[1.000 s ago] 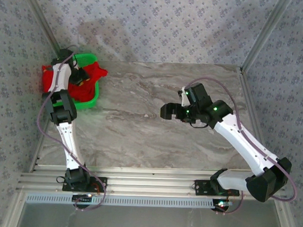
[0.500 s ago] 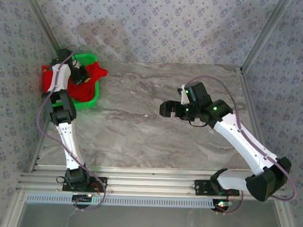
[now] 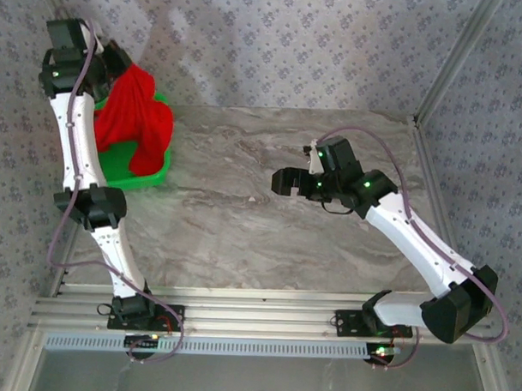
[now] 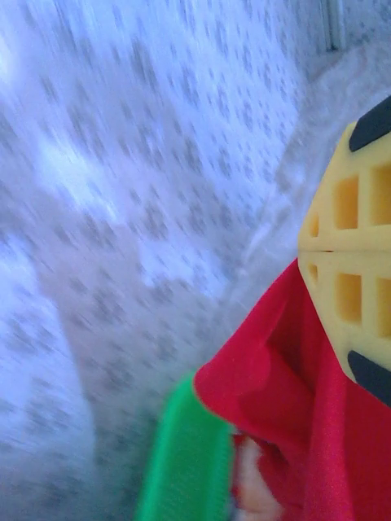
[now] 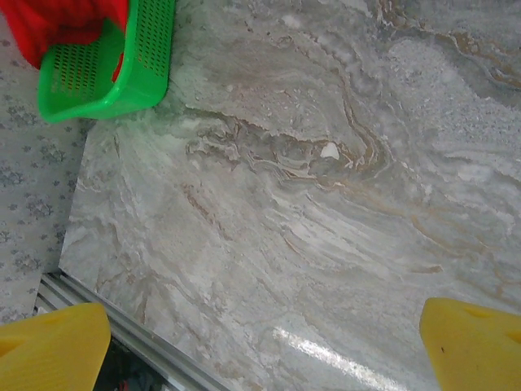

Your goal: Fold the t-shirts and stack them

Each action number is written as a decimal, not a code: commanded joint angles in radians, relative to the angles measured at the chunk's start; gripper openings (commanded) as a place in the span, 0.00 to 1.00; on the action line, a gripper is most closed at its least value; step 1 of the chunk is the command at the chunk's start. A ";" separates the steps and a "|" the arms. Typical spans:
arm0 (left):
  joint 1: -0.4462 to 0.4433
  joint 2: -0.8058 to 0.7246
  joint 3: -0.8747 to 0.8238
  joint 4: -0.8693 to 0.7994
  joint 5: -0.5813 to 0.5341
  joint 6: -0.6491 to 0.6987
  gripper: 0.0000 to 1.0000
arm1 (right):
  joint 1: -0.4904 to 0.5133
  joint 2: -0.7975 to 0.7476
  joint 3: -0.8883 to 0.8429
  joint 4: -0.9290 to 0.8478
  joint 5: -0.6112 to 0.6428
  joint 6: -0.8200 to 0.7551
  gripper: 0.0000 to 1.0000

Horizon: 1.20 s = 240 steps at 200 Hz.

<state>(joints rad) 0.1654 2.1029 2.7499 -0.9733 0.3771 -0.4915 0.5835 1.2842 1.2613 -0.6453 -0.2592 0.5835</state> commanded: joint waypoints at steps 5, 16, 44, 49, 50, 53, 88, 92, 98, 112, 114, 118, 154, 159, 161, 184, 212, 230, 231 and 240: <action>-0.082 -0.020 0.192 -0.036 -0.002 0.002 0.00 | -0.012 0.021 0.014 0.040 -0.011 -0.015 1.00; -0.108 -0.063 0.170 0.003 -0.015 0.007 0.00 | -0.017 0.026 0.018 0.063 -0.010 -0.018 1.00; -0.164 -0.158 0.142 0.112 -0.026 0.015 0.00 | -0.022 0.032 0.015 0.085 -0.015 -0.028 1.00; -0.181 -0.176 0.143 0.133 -0.035 0.028 0.00 | -0.023 0.032 0.013 0.087 -0.018 -0.028 1.00; -0.186 -0.179 0.142 0.137 -0.038 0.031 0.00 | -0.023 0.032 0.011 0.088 -0.019 -0.028 1.00; -0.199 -0.190 0.142 0.149 -0.047 0.040 0.00 | -0.024 0.032 0.009 0.089 -0.021 -0.029 1.00; -0.281 -0.276 0.140 0.267 -0.085 0.019 0.00 | -0.051 0.012 -0.020 0.112 -0.032 -0.042 1.00; -0.284 -0.282 0.140 0.280 -0.081 0.013 0.00 | -0.058 0.009 -0.027 0.119 -0.032 -0.040 1.00; -0.289 -0.289 0.142 0.289 -0.071 0.004 0.00 | -0.067 0.003 -0.036 0.127 -0.035 -0.036 1.00; -0.313 -0.304 0.141 0.343 -0.061 0.001 0.00 | -0.095 -0.014 -0.060 0.159 -0.044 -0.022 1.00; -0.316 -0.305 0.141 0.347 -0.060 0.001 0.00 | -0.100 -0.017 -0.060 0.164 -0.044 -0.019 1.00; -0.325 -0.309 0.141 0.355 -0.058 0.001 0.00 | -0.108 -0.022 -0.077 0.173 -0.047 -0.016 1.00; -0.414 -0.306 0.140 0.376 -0.029 0.005 0.00 | -0.176 -0.053 -0.136 0.210 -0.069 0.005 1.00; -0.430 -0.302 0.141 0.366 -0.030 0.013 0.00 | -0.184 -0.058 -0.140 0.212 -0.072 0.005 1.00; -0.437 -0.300 0.141 0.362 -0.032 0.016 0.00 | -0.188 -0.061 -0.141 0.213 -0.075 0.004 1.00; -0.516 -0.273 0.140 0.319 -0.050 0.055 0.00 | -0.203 -0.085 -0.165 0.250 -0.117 0.003 1.00; -0.614 -0.229 0.139 0.301 -0.077 0.098 0.00 | -0.200 -0.120 -0.197 0.354 -0.199 0.008 1.00; -0.660 -0.202 0.139 0.271 -0.084 0.108 0.00 | -0.187 -0.149 -0.206 0.382 -0.210 -0.008 1.00; -0.662 -0.202 0.139 0.271 -0.084 0.108 0.00 | -0.187 -0.150 -0.207 0.383 -0.209 -0.008 1.00; -0.682 -0.190 0.139 0.265 -0.087 0.117 0.00 | -0.183 -0.168 -0.208 0.390 -0.212 -0.018 1.00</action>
<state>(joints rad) -0.4725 1.8866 2.8788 -0.7113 0.3130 -0.4183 0.3889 1.1675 1.0626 -0.3309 -0.4171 0.5800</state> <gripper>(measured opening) 0.043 0.998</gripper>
